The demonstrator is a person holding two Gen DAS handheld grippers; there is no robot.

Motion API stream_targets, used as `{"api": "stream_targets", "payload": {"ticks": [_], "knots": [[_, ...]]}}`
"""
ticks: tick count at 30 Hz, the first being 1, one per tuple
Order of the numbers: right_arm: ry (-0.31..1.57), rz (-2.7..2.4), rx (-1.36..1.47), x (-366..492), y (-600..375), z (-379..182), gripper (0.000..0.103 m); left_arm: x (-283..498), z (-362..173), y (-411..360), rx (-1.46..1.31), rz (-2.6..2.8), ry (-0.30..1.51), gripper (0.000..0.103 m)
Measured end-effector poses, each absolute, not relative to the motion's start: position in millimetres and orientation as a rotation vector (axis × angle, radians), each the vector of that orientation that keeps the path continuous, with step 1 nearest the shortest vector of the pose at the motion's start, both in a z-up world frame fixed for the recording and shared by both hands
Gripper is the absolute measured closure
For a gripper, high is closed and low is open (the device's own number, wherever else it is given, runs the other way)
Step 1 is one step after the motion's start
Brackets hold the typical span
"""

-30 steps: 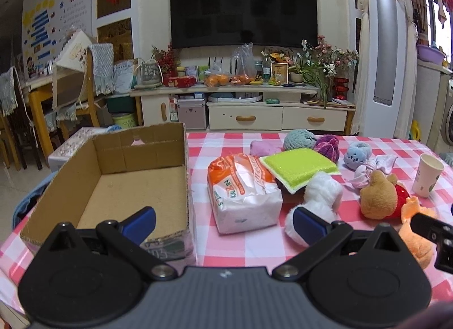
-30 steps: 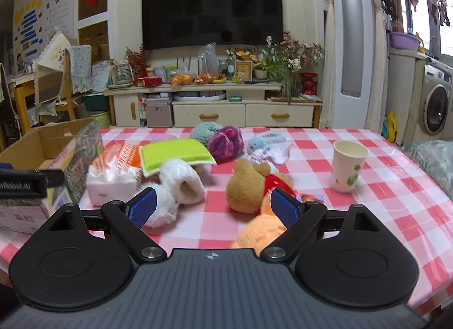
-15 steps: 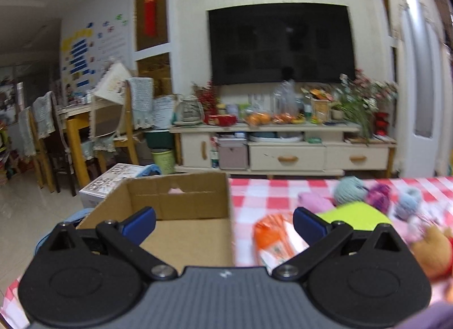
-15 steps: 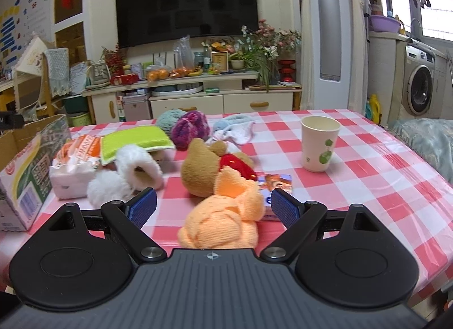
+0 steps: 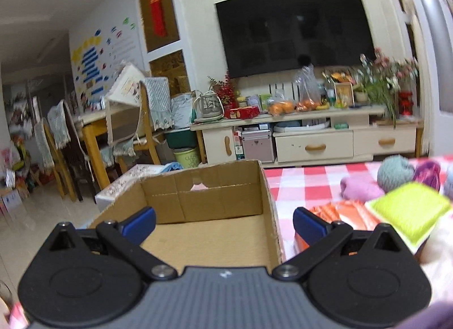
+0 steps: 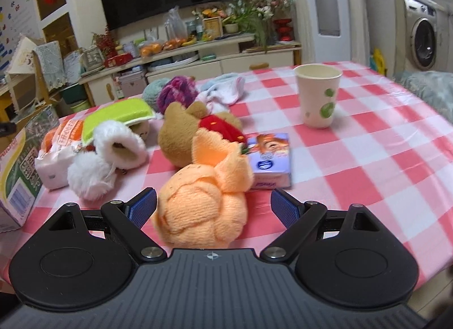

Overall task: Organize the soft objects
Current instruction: 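Close right tool on orange knitted plush while left tool grasps white pompom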

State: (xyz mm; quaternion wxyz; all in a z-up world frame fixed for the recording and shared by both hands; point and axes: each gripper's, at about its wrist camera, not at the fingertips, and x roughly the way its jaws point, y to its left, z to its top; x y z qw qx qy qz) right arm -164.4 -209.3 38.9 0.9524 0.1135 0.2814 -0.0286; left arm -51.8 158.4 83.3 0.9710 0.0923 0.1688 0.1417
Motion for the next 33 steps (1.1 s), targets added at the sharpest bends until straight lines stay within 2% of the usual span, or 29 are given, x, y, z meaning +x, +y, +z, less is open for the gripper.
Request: {"api": "stream_targets", "payload": {"ticks": [7, 11, 17, 20, 23, 29, 33], "knots": [[0.587, -0.004, 0.218, -154, -202, 36, 0.000, -65, 83, 157, 0.327, 0.274, 0.387, 0.001], [0.600, 0.007, 0.217, -148, -202, 34, 0.000, -74, 89, 163, 0.317, 0.257, 0.429, 0.001], [0.619, 0.009, 0.227, -141, -208, 31, 0.000, -98, 111, 141, 0.303, 0.190, 0.310, 0.001], [0.639, 0.002, 0.232, -140, -208, 30, 0.000, -106, 117, 120, 0.289, 0.060, 0.307, 0.001], [0.646, 0.005, 0.236, -140, -209, 30, 0.000, -105, 107, 96, 0.278, -0.080, 0.378, 0.001], [0.669, 0.016, 0.247, -137, -217, 27, 0.000, -79, 55, 59, 0.345, -0.235, 0.569, 0.001], [0.677, 0.035, 0.241, -134, -218, 28, 0.000, -60, 32, 42, 0.362, -0.280, 0.650, 0.012]]}}
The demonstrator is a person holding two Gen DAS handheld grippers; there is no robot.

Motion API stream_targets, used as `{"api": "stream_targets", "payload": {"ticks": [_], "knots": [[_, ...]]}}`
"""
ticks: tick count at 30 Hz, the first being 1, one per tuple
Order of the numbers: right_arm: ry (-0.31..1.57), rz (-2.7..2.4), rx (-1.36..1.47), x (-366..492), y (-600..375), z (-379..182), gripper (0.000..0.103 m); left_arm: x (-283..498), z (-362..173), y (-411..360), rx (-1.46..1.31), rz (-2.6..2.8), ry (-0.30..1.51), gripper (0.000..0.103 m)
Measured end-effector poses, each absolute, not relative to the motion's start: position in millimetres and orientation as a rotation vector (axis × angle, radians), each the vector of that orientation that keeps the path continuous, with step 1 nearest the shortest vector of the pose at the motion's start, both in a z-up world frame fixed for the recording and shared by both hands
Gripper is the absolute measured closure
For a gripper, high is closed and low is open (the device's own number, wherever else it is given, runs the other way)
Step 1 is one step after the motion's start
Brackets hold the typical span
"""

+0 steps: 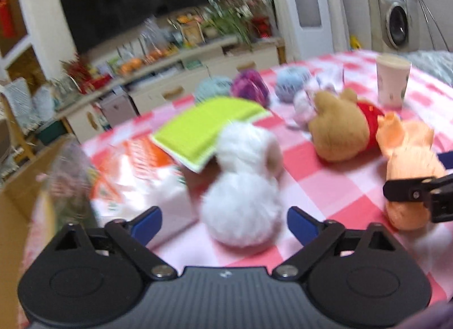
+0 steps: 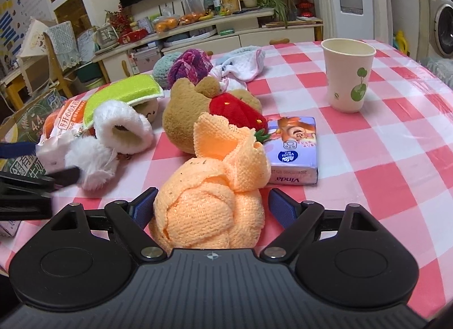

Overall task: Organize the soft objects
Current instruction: 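Close right tool on orange knitted plush while left tool grasps white pompom, then carry both held toys over the cardboard box and open both tools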

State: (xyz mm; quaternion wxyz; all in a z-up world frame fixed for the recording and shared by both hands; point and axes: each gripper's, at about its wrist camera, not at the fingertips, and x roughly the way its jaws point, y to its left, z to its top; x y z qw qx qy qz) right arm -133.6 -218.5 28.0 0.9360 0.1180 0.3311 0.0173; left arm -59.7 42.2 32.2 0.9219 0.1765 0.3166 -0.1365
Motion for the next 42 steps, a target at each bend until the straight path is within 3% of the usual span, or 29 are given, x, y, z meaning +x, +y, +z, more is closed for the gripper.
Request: {"api": "stream_targets", "payload": {"ticks": [5, 12, 15, 27, 42], "knots": [[0.689, 0.053, 0.245, -126, -221, 26, 0.004, -43, 29, 29, 0.343, -0.315, 0.688, 0.019], [0.710, 0.060, 0.265, -119, -219, 22, 0.006, -36, 26, 38, 0.284, -0.306, 0.778, 0.053], [0.706, 0.055, 0.256, -119, -216, 21, 0.007, -37, 28, 42, 0.246, -0.319, 0.783, 0.058], [0.668, 0.041, 0.219, -124, -204, 26, 0.015, -55, 60, 55, 0.125, -0.398, 0.723, 0.059], [0.583, 0.099, 0.298, -121, -187, 62, 0.016, -67, 105, 99, -0.022, -0.408, 0.610, 0.059]]}}
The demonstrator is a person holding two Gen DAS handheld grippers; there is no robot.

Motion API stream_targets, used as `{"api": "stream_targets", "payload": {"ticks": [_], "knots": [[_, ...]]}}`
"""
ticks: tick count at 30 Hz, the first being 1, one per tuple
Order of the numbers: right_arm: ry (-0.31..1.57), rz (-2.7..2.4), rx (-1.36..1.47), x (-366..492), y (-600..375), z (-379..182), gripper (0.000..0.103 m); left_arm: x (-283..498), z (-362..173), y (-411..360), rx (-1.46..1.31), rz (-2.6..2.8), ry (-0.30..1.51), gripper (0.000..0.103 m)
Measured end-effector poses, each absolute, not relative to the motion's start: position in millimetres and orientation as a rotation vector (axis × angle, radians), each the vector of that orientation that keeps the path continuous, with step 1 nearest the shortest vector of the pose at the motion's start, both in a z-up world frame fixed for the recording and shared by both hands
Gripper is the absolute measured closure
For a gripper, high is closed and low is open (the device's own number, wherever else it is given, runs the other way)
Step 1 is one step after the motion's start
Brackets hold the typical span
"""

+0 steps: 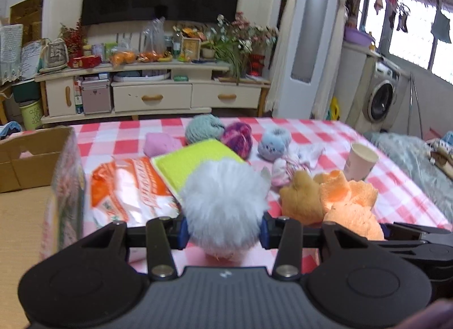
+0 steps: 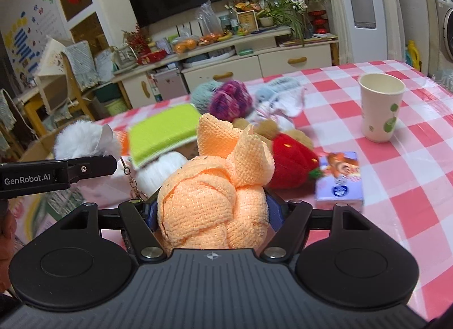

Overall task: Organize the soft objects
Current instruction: 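Carry both held toys over the cardboard box and open both tools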

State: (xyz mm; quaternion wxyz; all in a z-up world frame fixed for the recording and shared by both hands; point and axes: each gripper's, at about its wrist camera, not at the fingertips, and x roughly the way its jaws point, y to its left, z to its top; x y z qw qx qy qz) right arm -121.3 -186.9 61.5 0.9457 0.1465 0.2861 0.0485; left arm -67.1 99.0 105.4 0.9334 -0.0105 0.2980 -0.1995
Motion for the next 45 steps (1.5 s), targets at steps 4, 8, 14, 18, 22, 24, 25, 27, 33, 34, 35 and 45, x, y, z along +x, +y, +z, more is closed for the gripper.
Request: {"api": "stream_targets", "payload": {"ticks": [4, 8, 14, 18, 22, 24, 25, 27, 33, 34, 35, 45], "knots": [[0.557, 0.122, 0.315, -116, -177, 74, 0.016, -67, 117, 117, -0.053, -0.385, 0.577, 0.059], [0.528, 0.158, 0.352, -111, -170, 89, 0.016, -67, 128, 138, -0.090, -0.349, 0.542, 0.059], [0.488, 0.264, 0.383, -91, -142, 111, 0.015, -65, 139, 174, -0.142, -0.262, 0.501, 0.059], [0.480, 0.363, 0.398, -74, -114, 118, 0.015, -58, 140, 204, -0.168, -0.154, 0.493, 0.059], [0.486, 0.460, 0.403, -61, -83, 122, 0.015, -47, 137, 238, -0.188, -0.019, 0.510, 0.059], [0.493, 0.508, 0.401, -53, -66, 123, 0.014, -42, 134, 256, -0.197, 0.050, 0.524, 0.059], [0.495, 0.527, 0.391, -48, -59, 121, 0.014, -40, 132, 264, -0.199, 0.083, 0.529, 0.058], [0.504, 0.562, 0.369, -42, -44, 118, 0.014, -38, 130, 276, -0.204, 0.139, 0.542, 0.058], [0.541, 0.628, 0.314, -30, -8, 115, 0.013, -35, 124, 296, -0.238, 0.232, 0.578, 0.057], [0.547, 0.635, 0.306, -29, -4, 115, 0.013, -35, 124, 298, -0.241, 0.238, 0.579, 0.055], [0.556, 0.644, 0.300, -27, -1, 113, 0.012, -37, 124, 301, -0.245, 0.245, 0.582, 0.053], [0.565, 0.647, 0.236, -38, 17, 108, 0.000, -41, 125, 298, -0.212, 0.267, 0.550, 0.011]]}}
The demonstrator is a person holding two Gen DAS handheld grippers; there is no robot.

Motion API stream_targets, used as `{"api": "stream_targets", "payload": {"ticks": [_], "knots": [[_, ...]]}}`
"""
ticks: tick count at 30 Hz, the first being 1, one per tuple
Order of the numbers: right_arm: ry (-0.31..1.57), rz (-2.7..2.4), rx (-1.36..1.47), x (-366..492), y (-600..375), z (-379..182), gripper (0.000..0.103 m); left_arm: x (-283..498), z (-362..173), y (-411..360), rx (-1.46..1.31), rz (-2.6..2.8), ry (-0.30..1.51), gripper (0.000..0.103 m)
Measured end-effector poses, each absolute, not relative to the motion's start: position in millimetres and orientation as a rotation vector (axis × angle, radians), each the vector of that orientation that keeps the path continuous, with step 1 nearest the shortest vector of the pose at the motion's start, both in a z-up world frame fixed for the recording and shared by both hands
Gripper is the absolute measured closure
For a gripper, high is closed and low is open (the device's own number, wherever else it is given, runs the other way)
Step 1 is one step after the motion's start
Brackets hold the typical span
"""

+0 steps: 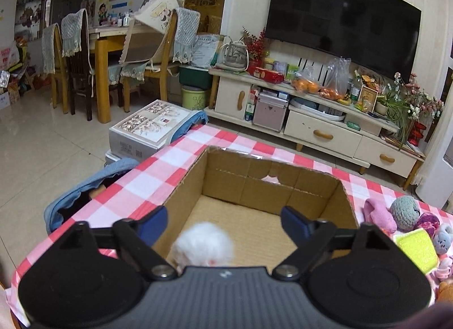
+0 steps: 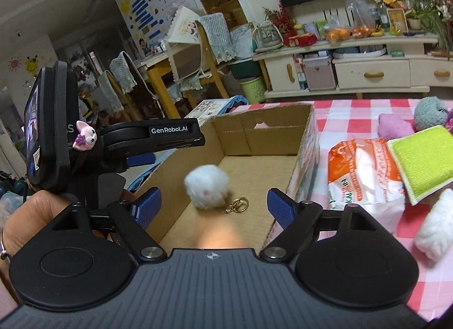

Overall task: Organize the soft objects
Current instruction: 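Carry both held toys over the cardboard box and open both tools, then withdraw both tools from the box back over the table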

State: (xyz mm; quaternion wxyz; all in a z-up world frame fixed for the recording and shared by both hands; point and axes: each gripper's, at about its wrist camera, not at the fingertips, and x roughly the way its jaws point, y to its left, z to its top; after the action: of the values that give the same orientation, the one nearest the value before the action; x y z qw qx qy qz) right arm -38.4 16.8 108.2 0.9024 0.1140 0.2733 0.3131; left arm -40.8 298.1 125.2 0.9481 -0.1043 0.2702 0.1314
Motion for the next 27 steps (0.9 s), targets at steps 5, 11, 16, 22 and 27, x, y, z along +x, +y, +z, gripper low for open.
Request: {"api": "stream_targets", "payload": {"ticks": [5, 11, 16, 22, 27], "knots": [[0.533, 0.606, 0.242, -47, 5, 108, 0.000, -40, 127, 289, -0.166, 0.259, 0.536, 0.005], [0.501, 0.524, 0.198, -59, -8, 105, 0.000, -39, 128, 273, -0.141, 0.232, 0.530, 0.002], [0.488, 0.469, 0.183, -68, -17, 104, 0.000, -40, 128, 256, -0.094, 0.209, 0.526, 0.001], [0.463, 0.405, 0.165, -73, -24, 104, 0.000, -40, 129, 236, -0.053, 0.180, 0.522, 0.001], [0.449, 0.364, 0.175, -75, -27, 105, 0.000, -40, 129, 223, -0.027, 0.160, 0.518, 0.001]]}}
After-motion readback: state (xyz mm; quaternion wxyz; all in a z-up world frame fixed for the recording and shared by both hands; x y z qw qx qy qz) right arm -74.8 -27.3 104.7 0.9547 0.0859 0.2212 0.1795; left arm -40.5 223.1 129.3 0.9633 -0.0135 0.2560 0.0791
